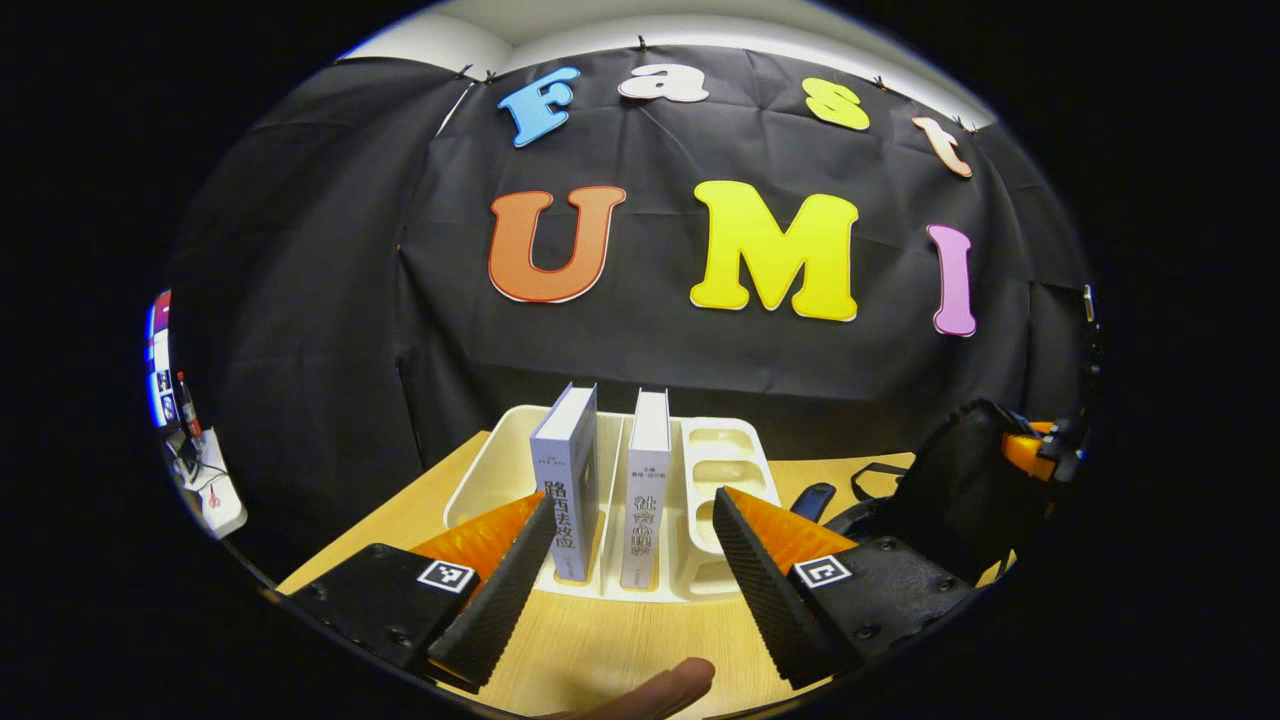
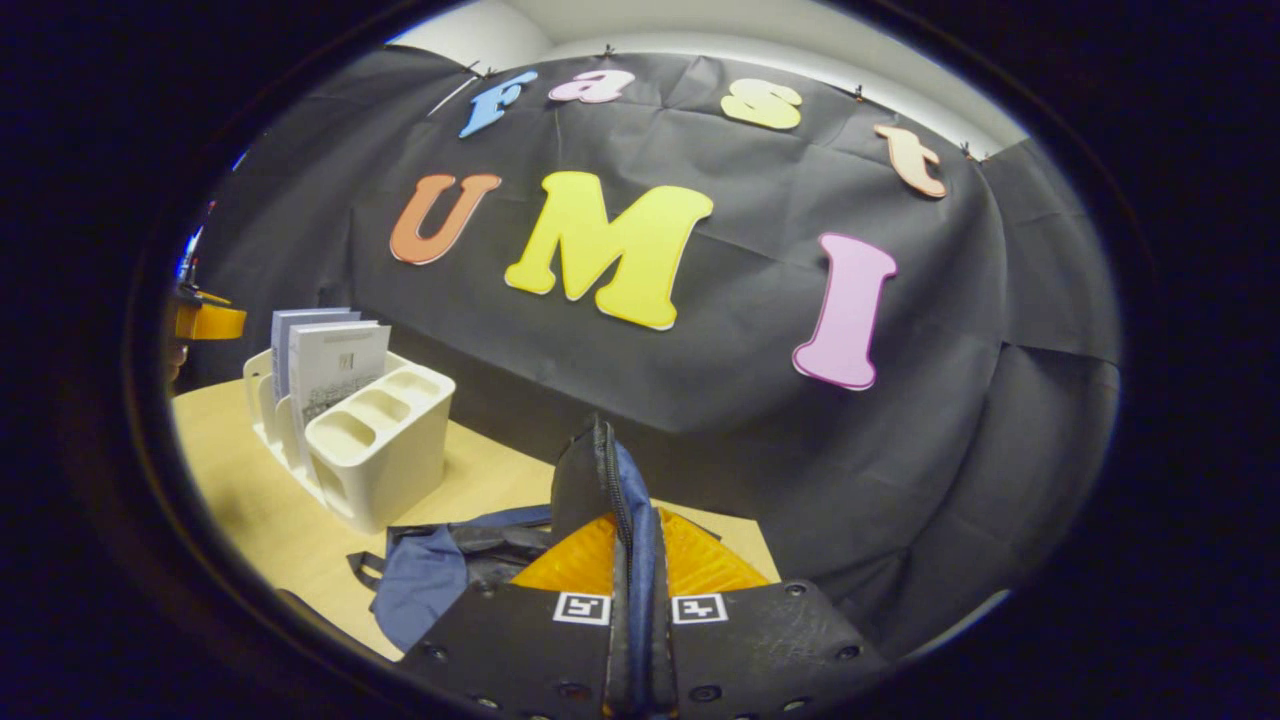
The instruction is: Open the schoolbag, grab two books from the bookshelf and put them into the schoolbag.
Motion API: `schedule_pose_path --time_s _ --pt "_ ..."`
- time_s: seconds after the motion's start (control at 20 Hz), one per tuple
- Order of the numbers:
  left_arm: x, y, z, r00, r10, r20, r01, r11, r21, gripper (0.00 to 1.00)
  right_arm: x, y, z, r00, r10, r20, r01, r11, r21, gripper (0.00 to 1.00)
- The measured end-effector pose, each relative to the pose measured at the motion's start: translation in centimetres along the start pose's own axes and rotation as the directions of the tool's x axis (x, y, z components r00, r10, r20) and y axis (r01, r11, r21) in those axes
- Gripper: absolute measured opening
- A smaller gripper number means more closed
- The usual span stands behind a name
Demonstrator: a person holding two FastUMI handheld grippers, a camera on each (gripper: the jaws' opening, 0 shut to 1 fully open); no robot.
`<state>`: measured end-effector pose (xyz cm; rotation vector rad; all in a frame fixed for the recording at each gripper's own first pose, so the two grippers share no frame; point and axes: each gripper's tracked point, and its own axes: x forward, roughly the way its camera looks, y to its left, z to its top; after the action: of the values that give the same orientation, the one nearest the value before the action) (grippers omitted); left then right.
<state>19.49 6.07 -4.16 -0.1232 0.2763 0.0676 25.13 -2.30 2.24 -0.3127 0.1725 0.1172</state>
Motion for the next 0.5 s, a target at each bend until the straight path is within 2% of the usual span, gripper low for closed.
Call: schedule_pose_path --time_s 0.3,0.5 --pt "5.9 -1.9 3.0 0.998 -0.059 -0.023 0.059 0.998 -0.019 0.99 0.6 -3.3 0.0 1.000 0.011 0.005 -0.011 0.999 0.053 0.08" --pt "9.8 -2.1 4.1 0.994 -0.043 -0.102 0.040 0.999 -0.033 0.99 0.2 -5.4 -0.2 1.000 0.003 0.015 -0.004 0.997 0.081 0.08"
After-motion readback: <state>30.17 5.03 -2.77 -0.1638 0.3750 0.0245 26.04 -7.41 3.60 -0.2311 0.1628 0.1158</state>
